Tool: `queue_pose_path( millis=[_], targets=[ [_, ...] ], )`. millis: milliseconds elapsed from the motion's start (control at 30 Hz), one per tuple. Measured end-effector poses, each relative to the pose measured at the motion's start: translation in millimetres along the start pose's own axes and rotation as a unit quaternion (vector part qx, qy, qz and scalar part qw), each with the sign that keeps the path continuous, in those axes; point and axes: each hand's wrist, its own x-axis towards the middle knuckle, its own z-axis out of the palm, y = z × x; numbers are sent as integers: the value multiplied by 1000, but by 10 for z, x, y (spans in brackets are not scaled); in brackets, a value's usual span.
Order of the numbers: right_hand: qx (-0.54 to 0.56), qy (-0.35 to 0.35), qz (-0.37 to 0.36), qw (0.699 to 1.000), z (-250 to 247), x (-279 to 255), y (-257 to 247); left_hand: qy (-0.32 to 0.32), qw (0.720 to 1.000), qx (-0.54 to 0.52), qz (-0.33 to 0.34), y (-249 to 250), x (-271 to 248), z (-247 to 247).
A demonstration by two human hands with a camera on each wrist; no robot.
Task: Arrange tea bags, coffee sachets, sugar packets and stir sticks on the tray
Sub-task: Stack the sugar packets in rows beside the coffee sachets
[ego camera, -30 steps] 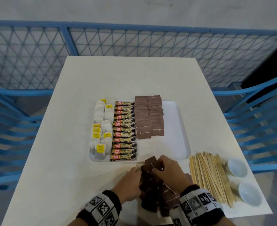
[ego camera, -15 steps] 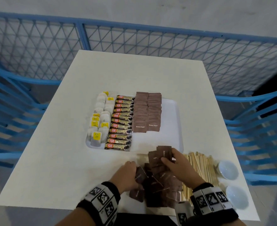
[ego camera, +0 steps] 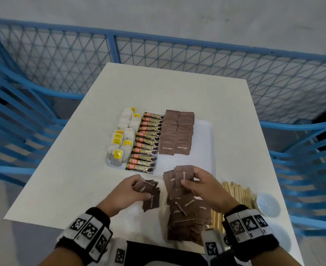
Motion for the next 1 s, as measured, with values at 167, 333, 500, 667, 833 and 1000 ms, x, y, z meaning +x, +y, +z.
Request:
queue_pose_path(
  millis=[167, 333, 500, 667, 833, 1000],
  targets=[
    [43, -72, -42, 996, 269, 126, -260, -61, 976, -211, 7, 219, -142, -59],
    [53, -66, -53, 995, 460, 271, -286, -67, 942, -330, 11, 341, -191, -27],
    [60, -74, -70, 993, 522, 342, -255, -44, 926, -376, -2, 436, -187, 58],
    [-108, -63, -151, 981, 560, 377, -240, -27, 945, -327, -15, 496, -160, 119],
    [-27, -141, -119, 982, 520, 352, -204, 8, 935, -355, -24, 416, -167, 46],
    [-259, -122, -101, 953, 584, 349, -12, 89, 903, -420, -27, 311, -171, -55]
  ],
)
